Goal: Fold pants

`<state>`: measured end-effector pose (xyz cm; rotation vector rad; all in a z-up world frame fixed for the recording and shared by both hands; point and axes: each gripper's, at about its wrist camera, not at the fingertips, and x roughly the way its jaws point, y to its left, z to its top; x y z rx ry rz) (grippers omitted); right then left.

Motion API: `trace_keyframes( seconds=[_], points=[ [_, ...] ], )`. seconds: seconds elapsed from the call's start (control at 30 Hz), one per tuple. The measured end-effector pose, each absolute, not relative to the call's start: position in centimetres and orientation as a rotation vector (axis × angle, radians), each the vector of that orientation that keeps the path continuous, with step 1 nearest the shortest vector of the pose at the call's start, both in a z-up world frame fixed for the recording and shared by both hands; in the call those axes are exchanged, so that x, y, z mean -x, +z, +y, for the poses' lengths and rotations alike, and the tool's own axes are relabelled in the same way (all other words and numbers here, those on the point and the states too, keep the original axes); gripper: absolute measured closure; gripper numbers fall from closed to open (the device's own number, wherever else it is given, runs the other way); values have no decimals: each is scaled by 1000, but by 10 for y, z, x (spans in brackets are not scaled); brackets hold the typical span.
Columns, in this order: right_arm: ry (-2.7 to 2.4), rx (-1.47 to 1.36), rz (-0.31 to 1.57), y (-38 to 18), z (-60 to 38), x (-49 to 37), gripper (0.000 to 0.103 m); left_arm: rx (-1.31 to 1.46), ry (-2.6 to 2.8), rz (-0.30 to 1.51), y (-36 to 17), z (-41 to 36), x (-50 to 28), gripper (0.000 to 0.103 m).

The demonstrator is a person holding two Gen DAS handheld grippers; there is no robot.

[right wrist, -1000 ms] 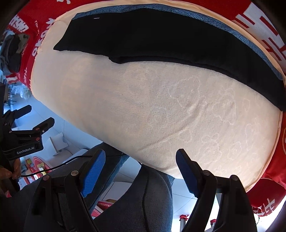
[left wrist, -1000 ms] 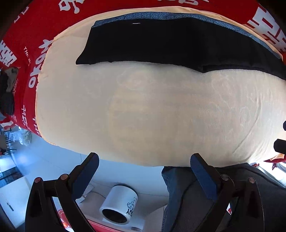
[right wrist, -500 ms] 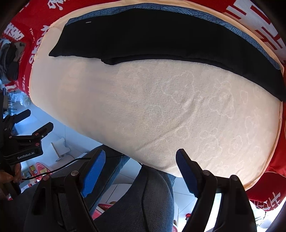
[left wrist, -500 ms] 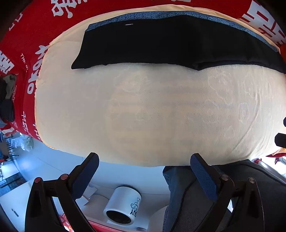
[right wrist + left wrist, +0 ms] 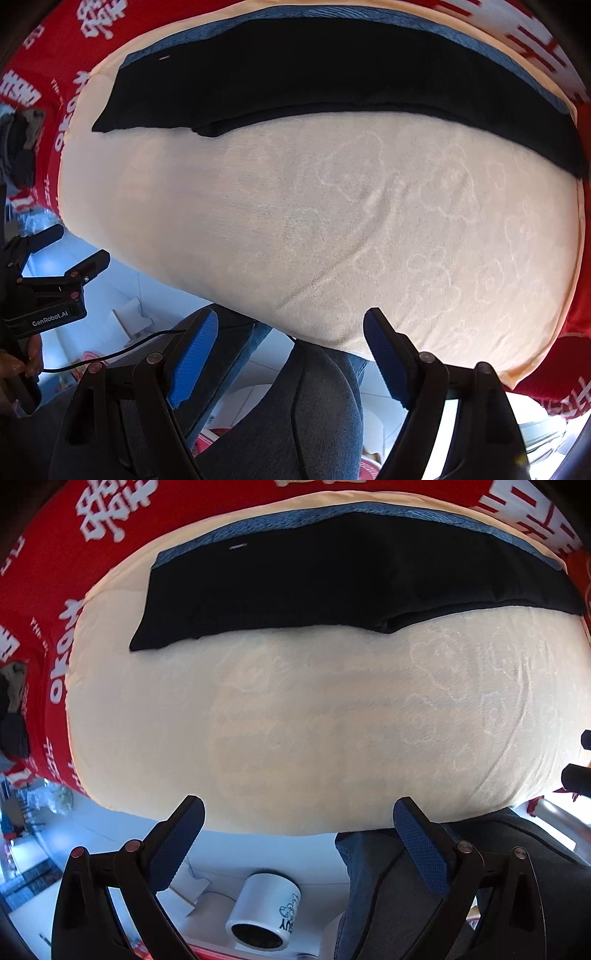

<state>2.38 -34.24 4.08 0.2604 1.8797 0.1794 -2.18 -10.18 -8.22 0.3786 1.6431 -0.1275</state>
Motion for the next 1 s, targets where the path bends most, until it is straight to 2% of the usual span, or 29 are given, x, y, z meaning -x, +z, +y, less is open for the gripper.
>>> trace_keyframes(
  seconds=[0.6,0.77,1.0],
  points=[
    [-7,-482,1880,18,-400,33,19,-437,-229,1626,-101,-157,0,0],
    [-73,-571,1859,8,-421,47,19,-412,-241,1567,-105,-175,-16,0],
    [-102,-693,1737,1,-453,33,19,-289,-209,1457,-95,-184,-60,0]
  ],
)
